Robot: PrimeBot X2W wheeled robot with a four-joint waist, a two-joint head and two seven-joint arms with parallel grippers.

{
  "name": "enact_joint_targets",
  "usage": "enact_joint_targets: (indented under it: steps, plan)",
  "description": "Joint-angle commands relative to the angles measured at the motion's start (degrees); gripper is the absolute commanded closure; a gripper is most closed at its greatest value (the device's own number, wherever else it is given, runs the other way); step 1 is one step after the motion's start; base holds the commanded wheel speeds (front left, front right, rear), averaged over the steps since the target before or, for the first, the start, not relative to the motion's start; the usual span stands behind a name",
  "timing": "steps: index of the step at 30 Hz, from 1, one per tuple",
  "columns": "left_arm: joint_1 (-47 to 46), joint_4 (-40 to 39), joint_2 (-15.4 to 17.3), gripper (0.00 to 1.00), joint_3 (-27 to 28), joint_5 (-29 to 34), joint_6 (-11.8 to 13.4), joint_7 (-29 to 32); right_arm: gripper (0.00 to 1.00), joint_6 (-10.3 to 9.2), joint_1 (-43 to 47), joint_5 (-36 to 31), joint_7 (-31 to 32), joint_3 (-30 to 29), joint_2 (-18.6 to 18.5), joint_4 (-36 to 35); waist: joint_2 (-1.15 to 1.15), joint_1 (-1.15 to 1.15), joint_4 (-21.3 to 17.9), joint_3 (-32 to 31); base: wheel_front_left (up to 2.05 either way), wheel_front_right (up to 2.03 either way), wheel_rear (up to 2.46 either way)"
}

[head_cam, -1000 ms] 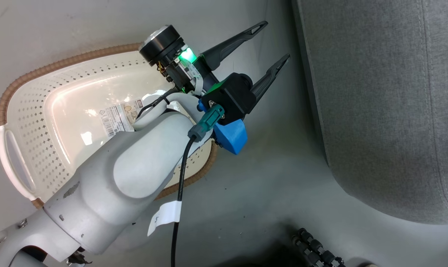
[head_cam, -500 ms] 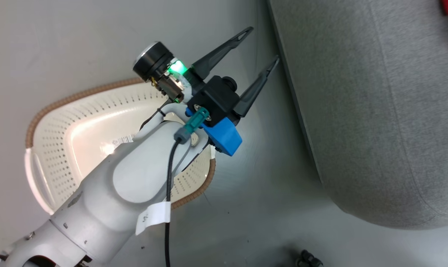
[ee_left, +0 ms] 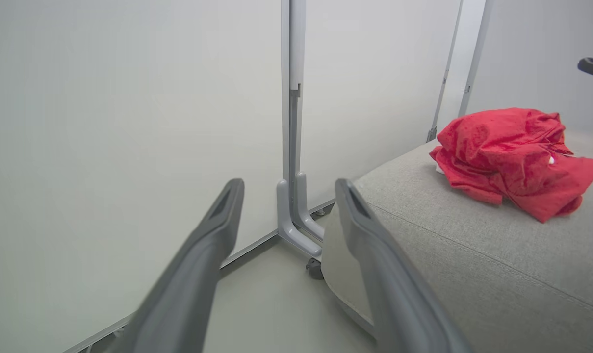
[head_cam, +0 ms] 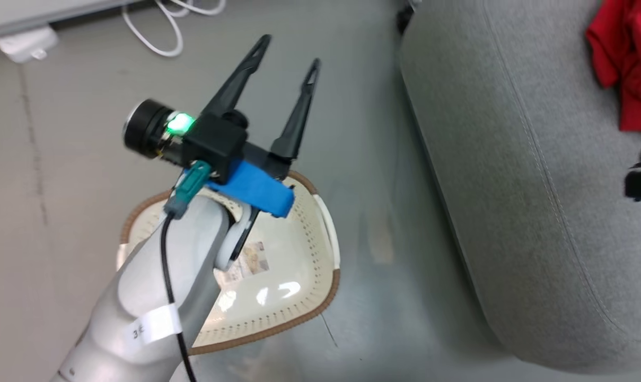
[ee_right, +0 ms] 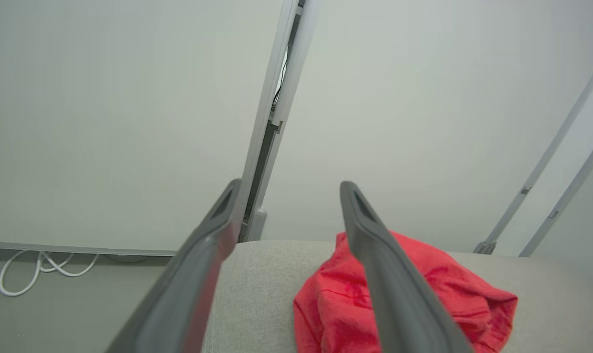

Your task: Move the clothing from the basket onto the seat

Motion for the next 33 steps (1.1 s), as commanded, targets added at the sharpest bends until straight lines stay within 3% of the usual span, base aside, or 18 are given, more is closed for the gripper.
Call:
enact_joint_targets:
  steps: [1, 9, 16, 24, 33]
  plan:
    - [2.5, -0.8, -0.5, 0.00, 2.9, 0.6, 0.2, -0.2, 0.00, -0.01, 1.6, 0.1, -0.2, 1.9, 0.4, -0.6, 0.00, 0.01, 3.7, -4.2, 0.00, 0.00, 0.00]
    - [10.4, -3.1, -2.1, 0.00, 13.8, 2.3, -0.1, -0.2, 0.00, -0.01, 4.3, 1.0, -0.2, 7.3, 1.9, -1.3, 0.00, 0.01, 7.9, -9.1, 0.00, 0.00, 0.00]
    - [19.6, -5.1, -4.0, 0.00, 23.7, 5.2, -2.6, -0.2, 0.00, -0.01, 8.6, 1.9, -0.2, 11.4, 4.4, -0.4, 0.00, 0.01, 10.8, -14.7, 0.00, 0.00, 0.00]
    - [27.5, -5.6, -6.2, 0.00, 29.5, 7.8, -4.2, -0.2, 0.00, -0.01, 15.2, 3.1, -0.2, 12.3, 6.9, -0.1, 0.00, 0.01, 12.6, -19.3, 0.00, 0.00, 0.00]
    - [32.8, -6.1, -7.2, 0.00, 32.0, 9.3, -5.6, -0.2, 0.00, -0.01, 21.8, 3.7, -0.2, 11.6, 8.9, 0.1, 0.00, 0.01, 13.7, -22.0, 0.00, 0.00, 0.00]
